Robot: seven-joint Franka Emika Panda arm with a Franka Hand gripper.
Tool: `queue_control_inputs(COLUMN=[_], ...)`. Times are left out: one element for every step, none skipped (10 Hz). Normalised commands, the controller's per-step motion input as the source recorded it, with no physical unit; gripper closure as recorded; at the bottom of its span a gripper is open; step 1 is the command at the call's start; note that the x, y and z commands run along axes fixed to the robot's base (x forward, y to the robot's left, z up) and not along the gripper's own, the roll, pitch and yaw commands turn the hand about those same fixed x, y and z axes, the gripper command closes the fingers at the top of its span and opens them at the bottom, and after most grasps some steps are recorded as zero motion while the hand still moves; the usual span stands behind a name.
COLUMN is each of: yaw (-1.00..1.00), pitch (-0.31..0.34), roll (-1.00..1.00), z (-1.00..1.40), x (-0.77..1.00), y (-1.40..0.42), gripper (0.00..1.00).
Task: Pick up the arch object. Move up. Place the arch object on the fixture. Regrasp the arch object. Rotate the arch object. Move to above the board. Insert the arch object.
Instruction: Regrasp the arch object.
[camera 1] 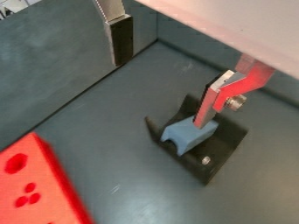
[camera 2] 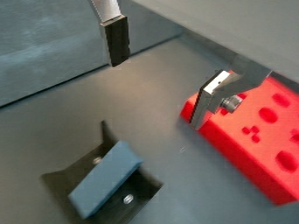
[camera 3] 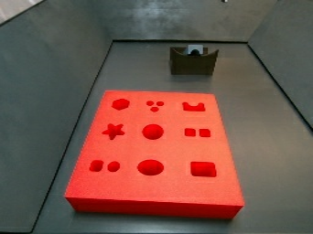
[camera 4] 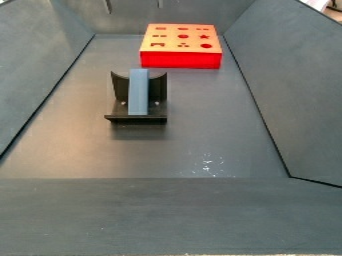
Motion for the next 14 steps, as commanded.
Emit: queue_control_inputs(yaw=[0.03,0.03,0.03,0.03,0.03,0.04,0.04,0.05,0.05,0.06,0.07,0.09,0.12,0.16], pitch=[0.016,0.018,0.022,0.027,0.031,0.044,0.05,0.066,0.081,0.104,0.119,0.153,0.187,0.211], roll=[1.0,1.0,1.0,1.0,1.0,1.0,1.0,1.0,1.0,1.0,1.0,1.0,1.0,1.0], z=[0.0,0.01,0.01,0.01,0.0,-0.01,-0.02,-0.02,-0.02,-0.02,-0.02,-0.02,-0.03,-0.03], x=[-0.01,-0.01,-0.01,0.01,0.02,0.04,0.06,0.07,0.08,0.1,0.11,0.12,0.14,0.15], y=[-0.02,-0.02,-0.01,-0.02,-0.02,-0.02,-0.03,-0.03,-0.03,-0.03,-0.04,-0.04,-0.05,-0.05], gripper=[0.0,0.0,0.0,0.0,0.0,0.0,0.0,0.0,0.0,0.0,0.0,0.0,0.0,0.0])
